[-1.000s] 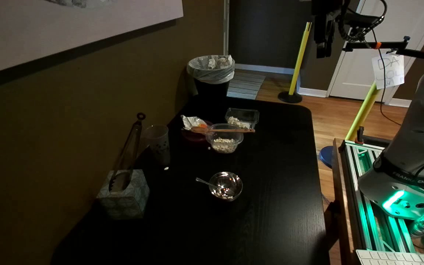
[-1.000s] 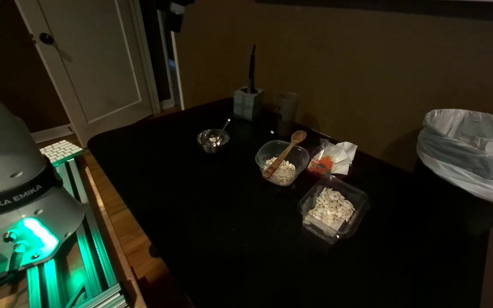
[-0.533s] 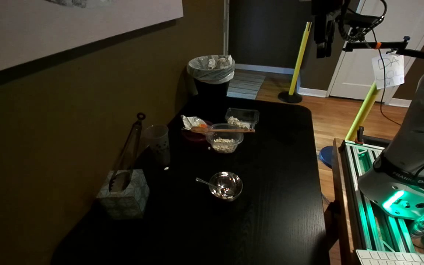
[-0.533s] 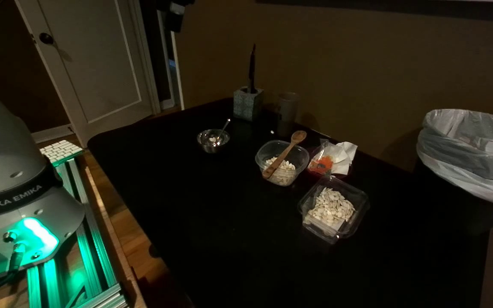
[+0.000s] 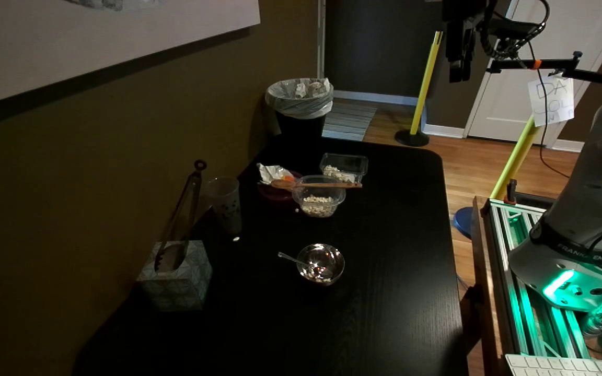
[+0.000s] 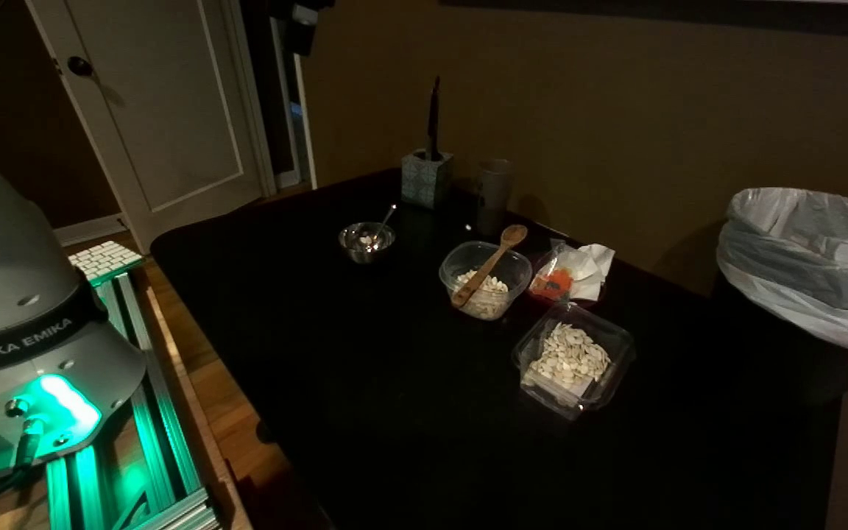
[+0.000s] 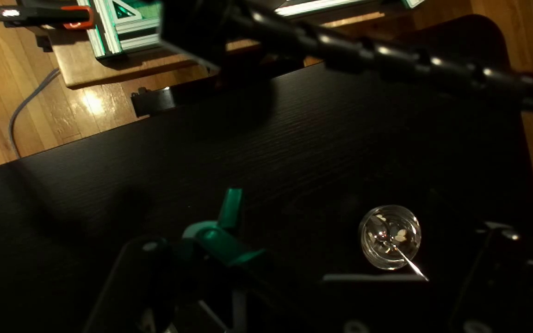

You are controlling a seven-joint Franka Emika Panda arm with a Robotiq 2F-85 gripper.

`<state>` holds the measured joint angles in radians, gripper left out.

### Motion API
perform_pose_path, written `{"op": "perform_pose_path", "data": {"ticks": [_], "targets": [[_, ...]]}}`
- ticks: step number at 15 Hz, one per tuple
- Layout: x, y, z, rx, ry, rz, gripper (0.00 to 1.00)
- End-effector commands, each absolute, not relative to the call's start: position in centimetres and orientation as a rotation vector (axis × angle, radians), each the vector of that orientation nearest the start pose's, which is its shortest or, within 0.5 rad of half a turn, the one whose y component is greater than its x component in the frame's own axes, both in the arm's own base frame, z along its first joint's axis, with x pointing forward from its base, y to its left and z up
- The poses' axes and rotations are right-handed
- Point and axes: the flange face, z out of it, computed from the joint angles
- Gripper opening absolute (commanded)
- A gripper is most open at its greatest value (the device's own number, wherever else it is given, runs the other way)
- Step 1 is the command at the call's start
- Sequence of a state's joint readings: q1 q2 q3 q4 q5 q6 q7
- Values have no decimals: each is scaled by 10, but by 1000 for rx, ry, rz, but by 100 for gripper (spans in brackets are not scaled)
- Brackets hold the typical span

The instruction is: Pick up the clear packet with orange substance in it and put it in the silver bowl

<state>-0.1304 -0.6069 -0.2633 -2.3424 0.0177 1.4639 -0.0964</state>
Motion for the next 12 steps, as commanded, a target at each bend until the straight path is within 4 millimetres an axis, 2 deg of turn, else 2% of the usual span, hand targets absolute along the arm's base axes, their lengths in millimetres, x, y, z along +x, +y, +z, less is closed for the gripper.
{"op": "perform_pose_path", "data": {"ticks": [1, 7, 12], "targets": [[310, -141, 524, -2876, 333, 357, 100], [310, -141, 524, -2876, 333, 357, 100], [359, -139, 533, -2624, 385, 470, 100]]}}
